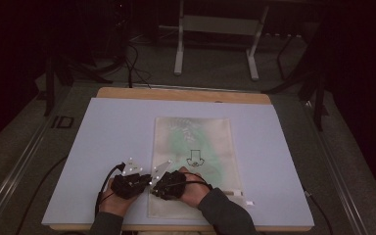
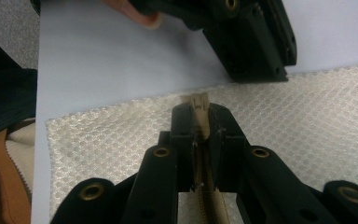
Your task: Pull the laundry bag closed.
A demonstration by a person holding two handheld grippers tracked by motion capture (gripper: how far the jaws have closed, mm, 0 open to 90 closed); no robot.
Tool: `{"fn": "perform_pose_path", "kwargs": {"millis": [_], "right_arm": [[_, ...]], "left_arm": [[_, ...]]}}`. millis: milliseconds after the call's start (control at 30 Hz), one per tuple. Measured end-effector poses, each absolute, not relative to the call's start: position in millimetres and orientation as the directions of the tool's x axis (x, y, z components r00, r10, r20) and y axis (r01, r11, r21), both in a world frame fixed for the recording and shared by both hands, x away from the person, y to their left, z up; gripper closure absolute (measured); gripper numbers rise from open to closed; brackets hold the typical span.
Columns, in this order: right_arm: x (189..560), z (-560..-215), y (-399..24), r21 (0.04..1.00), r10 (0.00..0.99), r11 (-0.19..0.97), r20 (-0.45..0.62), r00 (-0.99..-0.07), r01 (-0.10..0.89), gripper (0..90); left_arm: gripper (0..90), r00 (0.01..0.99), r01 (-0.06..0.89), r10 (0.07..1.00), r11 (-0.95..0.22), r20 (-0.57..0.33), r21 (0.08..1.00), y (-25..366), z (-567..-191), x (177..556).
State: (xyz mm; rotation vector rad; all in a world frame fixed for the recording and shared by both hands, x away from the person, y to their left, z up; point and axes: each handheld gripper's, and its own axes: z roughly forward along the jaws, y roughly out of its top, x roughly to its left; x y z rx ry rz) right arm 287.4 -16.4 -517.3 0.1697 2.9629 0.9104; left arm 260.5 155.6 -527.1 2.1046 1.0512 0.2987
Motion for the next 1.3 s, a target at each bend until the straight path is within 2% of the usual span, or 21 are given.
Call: {"fn": "perform_pose_path", "kwargs": {"millis": [300,467,800,1300], "right_arm": [[284.9,-518.4,-17.9,0.57,0.124,0.816,-0.01,-0.992,0.096,81.8],[284.9,-518.6,-18.1,0.57,0.124,0.816,-0.01,-0.992,0.097,81.9],[285.6,-519.7,-19.7,0.579,0.127,0.809,0.0,-0.992,0.103,81.9],[285.6,-519.9,-19.8,0.579,0.122,0.809,0.001,-0.993,0.1,82.1]], "left_arm": [[82.0,0.649,0.592,0.751,-0.401,-0.119,0.7,151.7,-528.9,260.9],[87.7,0.651,0.596,0.749,-0.402,-0.125,0.695,152.0,-528.8,260.6],[88.5,0.666,0.583,0.736,-0.409,-0.124,0.703,150.0,-526.8,257.6],[89.0,0.676,0.606,0.726,-0.452,-0.125,0.655,145.9,-528.0,256.8]]}}
